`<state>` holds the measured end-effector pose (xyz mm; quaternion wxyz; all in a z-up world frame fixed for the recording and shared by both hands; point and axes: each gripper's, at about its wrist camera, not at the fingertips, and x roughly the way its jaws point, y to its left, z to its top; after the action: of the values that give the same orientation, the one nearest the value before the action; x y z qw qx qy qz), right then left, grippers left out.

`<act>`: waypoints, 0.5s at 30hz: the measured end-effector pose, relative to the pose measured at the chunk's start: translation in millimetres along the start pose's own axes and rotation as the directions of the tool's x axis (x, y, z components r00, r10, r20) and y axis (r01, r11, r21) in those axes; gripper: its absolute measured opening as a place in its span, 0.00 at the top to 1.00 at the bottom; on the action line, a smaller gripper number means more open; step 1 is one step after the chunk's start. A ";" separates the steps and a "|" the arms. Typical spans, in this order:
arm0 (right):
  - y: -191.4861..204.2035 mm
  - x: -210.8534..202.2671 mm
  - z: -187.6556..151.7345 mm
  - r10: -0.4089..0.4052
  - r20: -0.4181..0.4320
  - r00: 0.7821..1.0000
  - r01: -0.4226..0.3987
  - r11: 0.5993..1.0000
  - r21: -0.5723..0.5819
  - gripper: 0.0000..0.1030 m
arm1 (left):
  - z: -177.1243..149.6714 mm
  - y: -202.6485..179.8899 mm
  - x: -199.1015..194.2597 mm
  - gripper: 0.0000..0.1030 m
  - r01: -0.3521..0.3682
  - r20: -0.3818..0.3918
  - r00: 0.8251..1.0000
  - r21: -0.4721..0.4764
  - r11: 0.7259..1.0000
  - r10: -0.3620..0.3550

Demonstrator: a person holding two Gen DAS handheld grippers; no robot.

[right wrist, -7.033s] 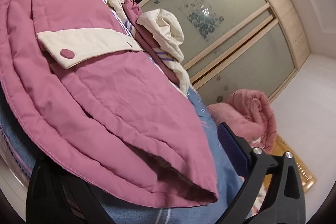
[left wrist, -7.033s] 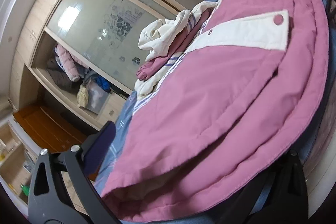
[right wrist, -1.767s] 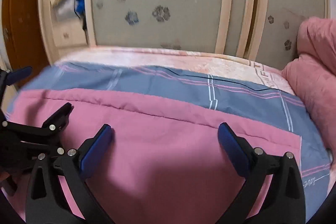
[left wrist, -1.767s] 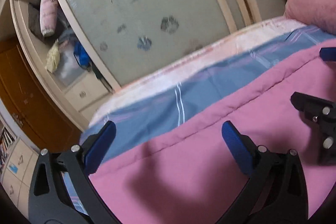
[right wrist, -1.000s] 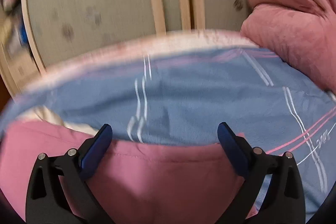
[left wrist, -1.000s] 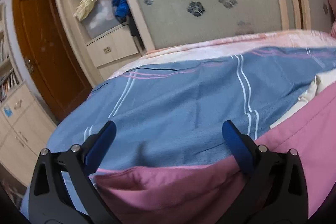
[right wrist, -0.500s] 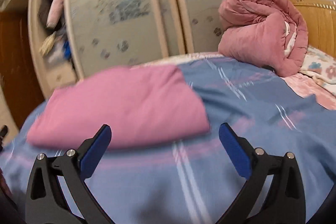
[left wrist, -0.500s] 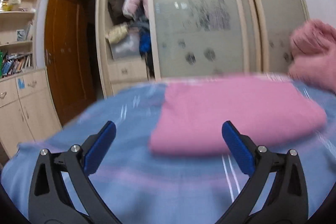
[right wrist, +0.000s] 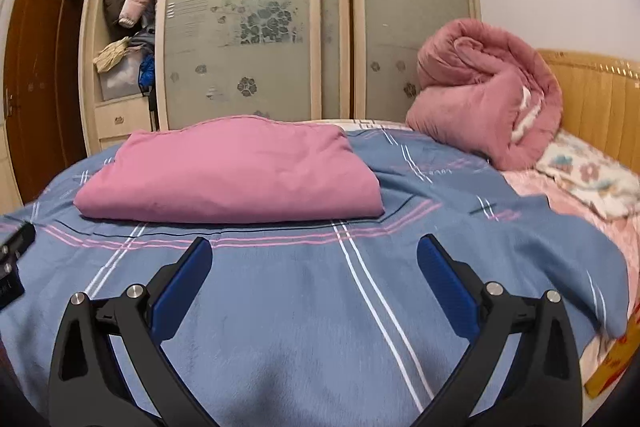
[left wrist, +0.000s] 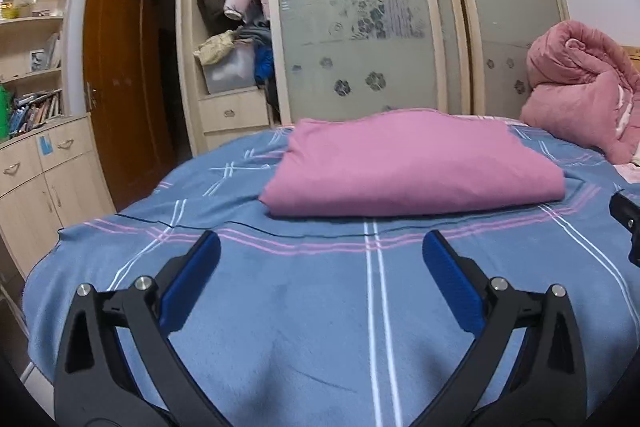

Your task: Fold large clothes

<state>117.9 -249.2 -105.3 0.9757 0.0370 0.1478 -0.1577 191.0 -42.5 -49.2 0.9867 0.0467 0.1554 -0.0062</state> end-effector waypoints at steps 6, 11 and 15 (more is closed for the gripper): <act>4.4 -16.1 -2.9 -0.003 0.010 1.000 0.003 0.997 -0.083 0.01 | -5.1 -14.5 -16.5 0.02 0.003 0.013 1.000 0.091 0.996 -0.004; 4.5 -16.4 -2.1 0.016 -0.025 1.000 -0.018 0.994 -0.105 0.01 | -2.6 -15.5 -24.0 0.02 0.025 0.006 1.000 0.080 0.996 -0.025; 4.2 -22.3 -0.6 0.020 -0.022 1.000 -0.022 0.994 -0.103 0.01 | -0.8 -9.9 -26.6 0.02 0.036 0.007 0.999 0.056 0.998 -0.036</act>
<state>98.8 -238.6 -99.0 0.9763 -0.0105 0.1654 -0.1390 165.2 -52.4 -42.6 0.9854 0.0713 0.1522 -0.0285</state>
